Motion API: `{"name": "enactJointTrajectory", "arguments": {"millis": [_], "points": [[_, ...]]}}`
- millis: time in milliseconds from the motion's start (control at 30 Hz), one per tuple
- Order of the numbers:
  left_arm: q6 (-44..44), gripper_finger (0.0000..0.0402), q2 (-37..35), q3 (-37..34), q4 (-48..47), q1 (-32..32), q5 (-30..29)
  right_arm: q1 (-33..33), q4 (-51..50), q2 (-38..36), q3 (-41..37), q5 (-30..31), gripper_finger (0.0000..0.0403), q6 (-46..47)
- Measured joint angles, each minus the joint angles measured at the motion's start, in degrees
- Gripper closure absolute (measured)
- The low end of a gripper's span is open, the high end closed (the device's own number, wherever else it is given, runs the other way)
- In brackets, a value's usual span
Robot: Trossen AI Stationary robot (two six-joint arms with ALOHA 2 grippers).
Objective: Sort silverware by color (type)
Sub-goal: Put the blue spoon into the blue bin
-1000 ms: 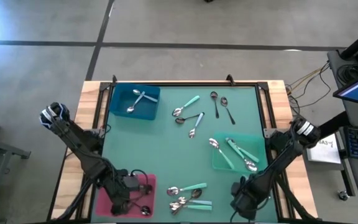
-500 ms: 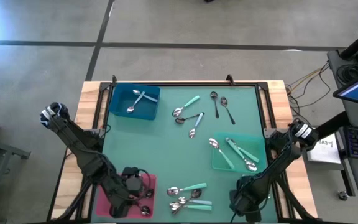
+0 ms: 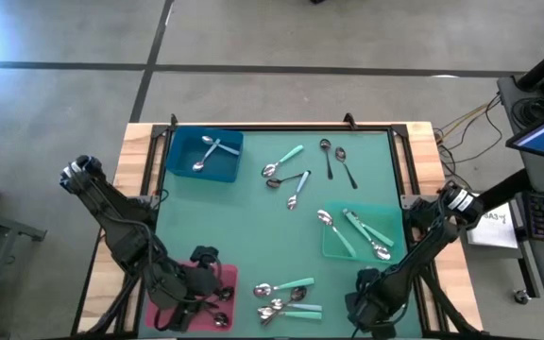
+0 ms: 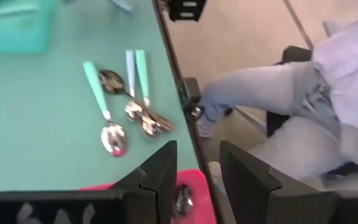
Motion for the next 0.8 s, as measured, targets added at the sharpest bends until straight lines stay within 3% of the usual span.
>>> {"name": "enactJointTrajectory", "arguments": {"millis": [333,800], "points": [[0.1,0.0296,0.0,0.3,-0.4,0.2,-1.3,1.5,-0.5,0.3,0.4,6.8,0.0282,-8.8],[0.2,0.0296,0.0,0.3,-0.2,1.0,-1.3,1.6,-0.7,0.2,1.7,7.3,0.0288,-11.9]]}}
